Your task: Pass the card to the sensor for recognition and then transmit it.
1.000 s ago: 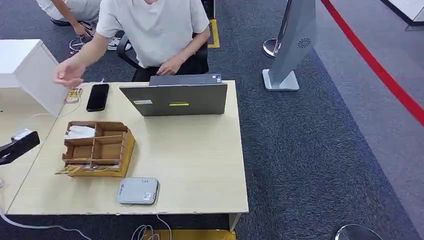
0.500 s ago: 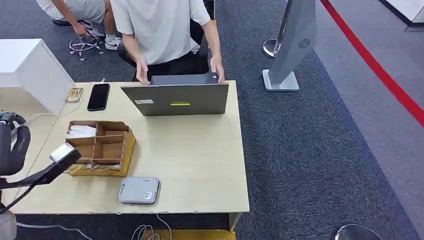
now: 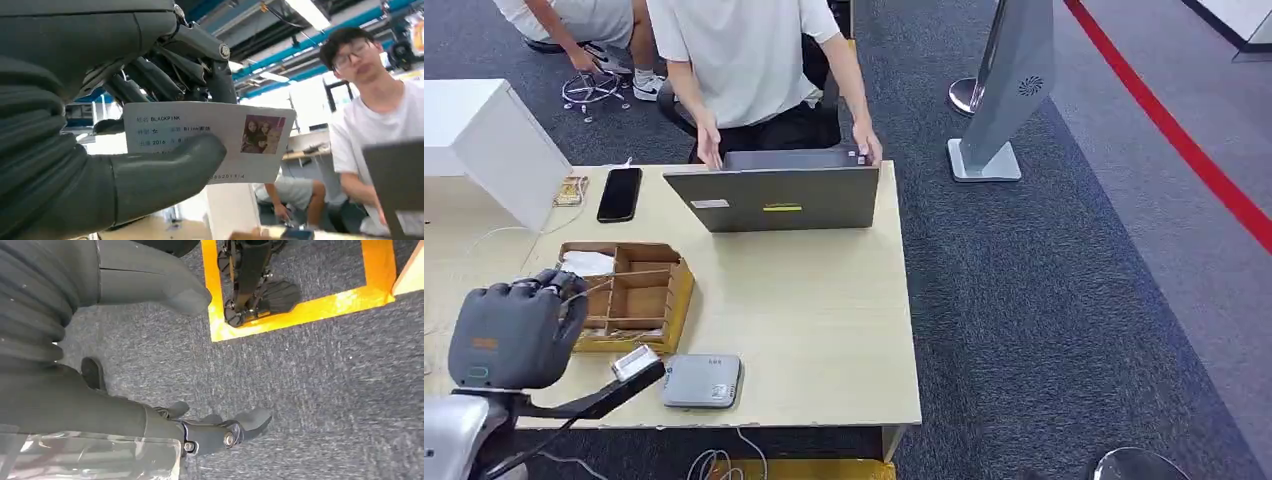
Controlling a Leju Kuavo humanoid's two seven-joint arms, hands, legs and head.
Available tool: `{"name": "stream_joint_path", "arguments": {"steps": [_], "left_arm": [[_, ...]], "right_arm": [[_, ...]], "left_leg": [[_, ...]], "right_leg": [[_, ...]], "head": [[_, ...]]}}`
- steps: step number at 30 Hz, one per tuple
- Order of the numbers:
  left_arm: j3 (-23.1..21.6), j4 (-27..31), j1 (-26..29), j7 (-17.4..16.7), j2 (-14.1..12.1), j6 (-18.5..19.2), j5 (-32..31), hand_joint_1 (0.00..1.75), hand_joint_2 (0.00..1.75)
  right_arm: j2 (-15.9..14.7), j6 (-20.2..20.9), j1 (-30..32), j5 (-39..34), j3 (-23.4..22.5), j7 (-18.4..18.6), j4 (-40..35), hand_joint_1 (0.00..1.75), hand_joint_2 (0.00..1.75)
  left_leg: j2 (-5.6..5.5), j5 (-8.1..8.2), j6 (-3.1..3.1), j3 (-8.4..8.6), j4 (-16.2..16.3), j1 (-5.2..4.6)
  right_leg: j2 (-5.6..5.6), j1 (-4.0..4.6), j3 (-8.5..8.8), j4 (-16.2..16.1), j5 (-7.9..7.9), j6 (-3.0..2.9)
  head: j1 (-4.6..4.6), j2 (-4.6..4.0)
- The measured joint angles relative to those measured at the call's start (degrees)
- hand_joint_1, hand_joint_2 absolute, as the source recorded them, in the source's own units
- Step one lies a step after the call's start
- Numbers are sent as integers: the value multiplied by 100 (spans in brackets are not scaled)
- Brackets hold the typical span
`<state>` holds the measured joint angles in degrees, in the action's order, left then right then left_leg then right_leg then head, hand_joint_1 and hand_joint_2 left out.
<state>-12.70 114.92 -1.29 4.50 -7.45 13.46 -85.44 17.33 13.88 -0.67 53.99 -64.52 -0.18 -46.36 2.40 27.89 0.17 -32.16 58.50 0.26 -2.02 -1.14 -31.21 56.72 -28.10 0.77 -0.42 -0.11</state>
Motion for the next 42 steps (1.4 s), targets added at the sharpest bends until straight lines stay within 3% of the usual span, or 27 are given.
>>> {"name": "stream_joint_path", "arguments": {"steps": [10,24,42], "left_arm": [[-306,-531,214,50,-74,155,-81,175,175],[-514,-1442,184,339,-400,398,-61,175,175],[-1023,-1860,112,533,-476,411,72,175,175]], "right_arm": [[-13,99,1,-15,158,68,-61,0,175],[-24,304,39,197,293,37,-170,0,175],[-33,337,36,102,411,22,-175,0,175]], "left_leg": [[1,0,0,-5,0,0],[7,0,0,-6,0,0],[8,0,0,-6,0,0]], "right_leg": [[1,0,-5,0,0,0],[8,0,-8,1,1,-2],[9,0,-9,1,1,-2]], "head": [[2,0],[2,0],[2,0]]}}
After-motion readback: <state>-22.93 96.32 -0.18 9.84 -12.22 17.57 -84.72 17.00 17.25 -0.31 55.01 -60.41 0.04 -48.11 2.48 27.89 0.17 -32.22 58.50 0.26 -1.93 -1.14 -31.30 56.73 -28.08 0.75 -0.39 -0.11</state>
